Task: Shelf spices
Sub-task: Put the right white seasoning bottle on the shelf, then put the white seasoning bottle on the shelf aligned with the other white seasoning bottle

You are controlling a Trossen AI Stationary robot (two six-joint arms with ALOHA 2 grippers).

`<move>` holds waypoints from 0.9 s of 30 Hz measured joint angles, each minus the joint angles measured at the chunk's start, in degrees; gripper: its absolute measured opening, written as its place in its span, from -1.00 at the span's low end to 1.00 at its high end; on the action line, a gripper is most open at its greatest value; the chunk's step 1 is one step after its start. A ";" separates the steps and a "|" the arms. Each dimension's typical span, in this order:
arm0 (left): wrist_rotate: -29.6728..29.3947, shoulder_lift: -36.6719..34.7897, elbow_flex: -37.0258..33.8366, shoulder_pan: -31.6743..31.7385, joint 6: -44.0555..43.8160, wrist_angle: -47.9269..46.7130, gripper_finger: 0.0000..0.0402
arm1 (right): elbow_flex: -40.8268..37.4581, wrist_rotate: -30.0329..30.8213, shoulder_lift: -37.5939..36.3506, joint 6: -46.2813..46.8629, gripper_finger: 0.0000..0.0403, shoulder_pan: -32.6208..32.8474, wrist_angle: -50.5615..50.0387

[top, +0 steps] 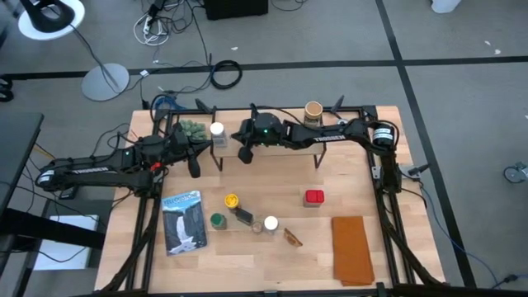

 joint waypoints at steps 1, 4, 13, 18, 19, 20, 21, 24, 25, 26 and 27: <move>0.00 -0.09 0.02 0.00 0.00 -0.04 -1.00 | 0.00 0.31 -0.79 -0.19 -1.00 0.00 -1.14; -0.03 -0.72 0.01 0.00 0.33 -0.40 -1.00 | 0.13 0.46 -3.18 -0.55 -1.00 -0.04 -2.05; -0.04 -1.91 0.00 0.00 0.56 -1.33 -1.00 | 0.09 7.47 -9.92 -1.57 -1.00 1.63 -15.35; -0.05 -2.17 0.00 0.00 -0.63 -3.15 -1.00 | 0.07 17.16 -15.68 -1.55 -1.00 4.81 -28.78; -0.07 -2.25 0.00 0.00 -0.66 -3.53 -1.00 | 0.07 19.36 -17.18 -1.34 -1.00 5.73 -31.51; -0.07 -2.29 0.00 0.00 -0.86 -3.72 -1.00 | 0.09 21.20 -18.78 -0.75 -1.00 6.66 -34.31; -0.04 -2.31 0.00 0.00 -1.08 -4.18 -1.00 | 0.00 22.77 -20.44 0.24 -1.00 7.61 -37.62; -0.06 -2.36 0.00 0.00 -2.36 -4.95 -1.00 | -2.02 27.01 -26.21 5.34 -1.00 10.87 -44.73; -0.04 -2.35 0.00 0.00 -2.45 -5.04 -1.00 | -3.16 28.72 -28.52 7.79 -1.00 12.16 -46.43; -0.04 -2.34 0.00 0.00 -2.49 -5.05 -1.00 | -4.49 30.28 -30.86 10.82 -1.00 13.62 -47.86; -0.02 -2.36 0.00 0.00 -2.51 -5.11 -1.00 | -6.07 31.91 -33.17 14.07 -1.00 15.34 -49.35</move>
